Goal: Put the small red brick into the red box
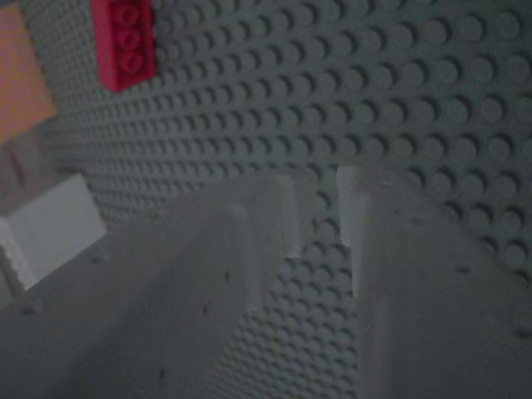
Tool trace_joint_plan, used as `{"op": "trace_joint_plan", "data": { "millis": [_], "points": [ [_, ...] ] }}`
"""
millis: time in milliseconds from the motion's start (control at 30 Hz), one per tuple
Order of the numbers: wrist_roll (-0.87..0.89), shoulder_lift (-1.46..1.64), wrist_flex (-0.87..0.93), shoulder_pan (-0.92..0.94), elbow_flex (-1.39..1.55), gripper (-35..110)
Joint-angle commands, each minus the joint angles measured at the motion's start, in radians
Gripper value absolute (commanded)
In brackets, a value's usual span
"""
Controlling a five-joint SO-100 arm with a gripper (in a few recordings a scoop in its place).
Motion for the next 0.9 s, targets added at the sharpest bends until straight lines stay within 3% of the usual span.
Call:
{"op": "trace_joint_plan", "data": {
  "millis": [0,467,733,867],
  "points": [
    [-0.038,0.011,0.028,-0.084,-0.002,0],
    [-0.005,-0.005,-0.018,-0.083,0.003,0],
    [0.137,-0.476,-0.396,-0.009,-0.196,0],
    [0.114,-0.736,-0.327,0.035,-0.454,0]
  ]
}}
